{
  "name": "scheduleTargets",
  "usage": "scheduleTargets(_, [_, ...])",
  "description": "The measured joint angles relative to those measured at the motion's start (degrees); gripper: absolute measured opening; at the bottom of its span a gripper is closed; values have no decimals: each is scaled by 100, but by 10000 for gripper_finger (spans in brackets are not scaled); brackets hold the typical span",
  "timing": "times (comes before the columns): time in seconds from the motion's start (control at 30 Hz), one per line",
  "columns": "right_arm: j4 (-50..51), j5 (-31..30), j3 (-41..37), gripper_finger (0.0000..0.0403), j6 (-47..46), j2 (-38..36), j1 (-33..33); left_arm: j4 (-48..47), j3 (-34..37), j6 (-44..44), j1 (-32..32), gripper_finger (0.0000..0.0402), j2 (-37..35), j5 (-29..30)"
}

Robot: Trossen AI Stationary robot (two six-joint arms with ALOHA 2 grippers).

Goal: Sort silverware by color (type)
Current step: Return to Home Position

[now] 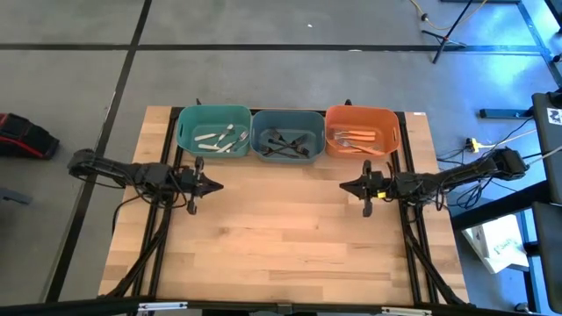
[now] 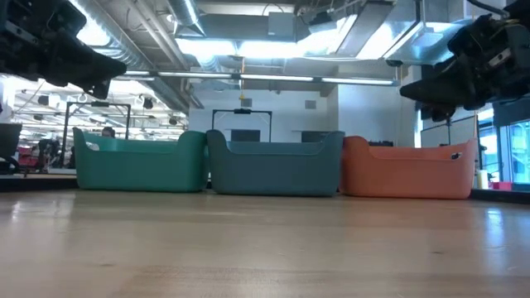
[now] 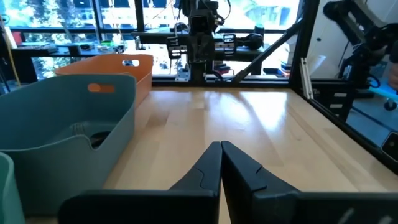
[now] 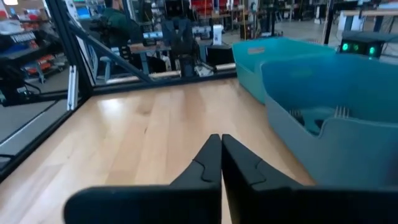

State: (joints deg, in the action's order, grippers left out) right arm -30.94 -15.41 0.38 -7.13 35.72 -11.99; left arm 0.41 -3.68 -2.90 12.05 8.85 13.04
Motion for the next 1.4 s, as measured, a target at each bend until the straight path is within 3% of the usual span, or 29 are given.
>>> scheduleTargets(0.17, [726,-28,0,1,135,-704,2,-393,0,75,0,5,-416,0])
scheduleTargets(0.3, [1472,-45,0,1,140,-1585,0,-526,0,149,-7,6,-838,107])
scheduleTargets(0.47, [2770,-100,2,1,39,-2821,2,-685,0,56,-4,6,-875,31])
scheduleTargets(0.63, [2850,537,11,1,127,-3529,0,-791,-2,-101,-4,6,-875,-66])
scheduleTargets(0.77, [2901,845,11,1,140,-3540,0,-777,-2,31,-4,6,-873,-5])
scheduleTargets(1.4, [2904,847,11,1,142,-3523,2,-766,-2,90,-4,6,-845,-18])
